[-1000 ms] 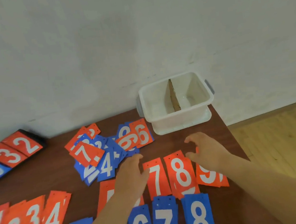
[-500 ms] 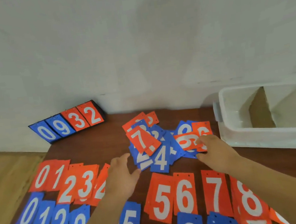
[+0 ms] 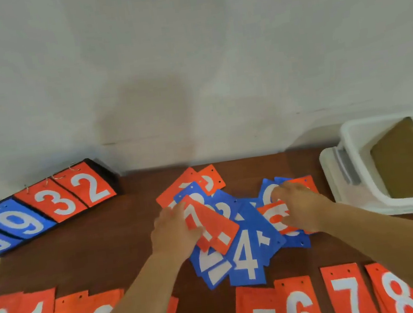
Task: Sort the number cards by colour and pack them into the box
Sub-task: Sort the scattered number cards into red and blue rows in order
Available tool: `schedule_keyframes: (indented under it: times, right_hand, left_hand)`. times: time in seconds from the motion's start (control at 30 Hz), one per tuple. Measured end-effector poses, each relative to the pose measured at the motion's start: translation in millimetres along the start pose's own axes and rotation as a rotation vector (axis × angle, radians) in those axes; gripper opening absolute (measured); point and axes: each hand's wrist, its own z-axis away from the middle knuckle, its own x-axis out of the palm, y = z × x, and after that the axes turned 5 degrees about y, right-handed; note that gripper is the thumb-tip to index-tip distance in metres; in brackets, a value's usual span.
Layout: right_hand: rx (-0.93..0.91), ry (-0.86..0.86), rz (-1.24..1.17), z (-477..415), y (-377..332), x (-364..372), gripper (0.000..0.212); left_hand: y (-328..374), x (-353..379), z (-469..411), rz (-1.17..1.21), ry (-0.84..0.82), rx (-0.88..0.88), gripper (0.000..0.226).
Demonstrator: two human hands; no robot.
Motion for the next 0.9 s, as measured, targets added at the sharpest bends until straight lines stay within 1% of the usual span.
schedule_keyframes:
  times: [0.1,0.3,0.37,0.47,0.6,0.63,0.7,0.9]
  right_hand:
    - [-0.017,-0.011,0.129,-11,4,12,0.047]
    - [0.009,-0.031,0.145,-25,4,9,0.042]
    - [0.022,-0.033,0.128,-26,1,6,0.033]
    - [0.068,-0.019,0.102,-25,1,7,0.021]
    - [0.1,-0.003,0.086,-17,-1,4,0.012]
    - [0.103,0.021,0.081,-15,-3,-1,0.011]
    - [0.125,0.098,0.042,-6,-8,-15,0.017]
    - [0.112,0.329,-0.086,46,-19,-61,0.027]
  left_hand:
    - [-1,12,-16,-0.051,-0.042,-0.036,0.096]
    - [-9,22,-23,-0.053,0.013,-0.023,0.093]
    - [-10,24,-21,-0.038,0.035,-0.027,0.09]
    - [-10,22,-16,0.027,0.057,0.001,0.076]
    - [-9,11,-9,0.213,0.089,0.073,0.04]
    - [-8,5,-7,0.248,0.104,0.08,0.034]
    - [-3,-12,-2,0.315,0.166,0.097,0.028]
    - [17,-72,38,0.591,0.319,0.094,0.035]
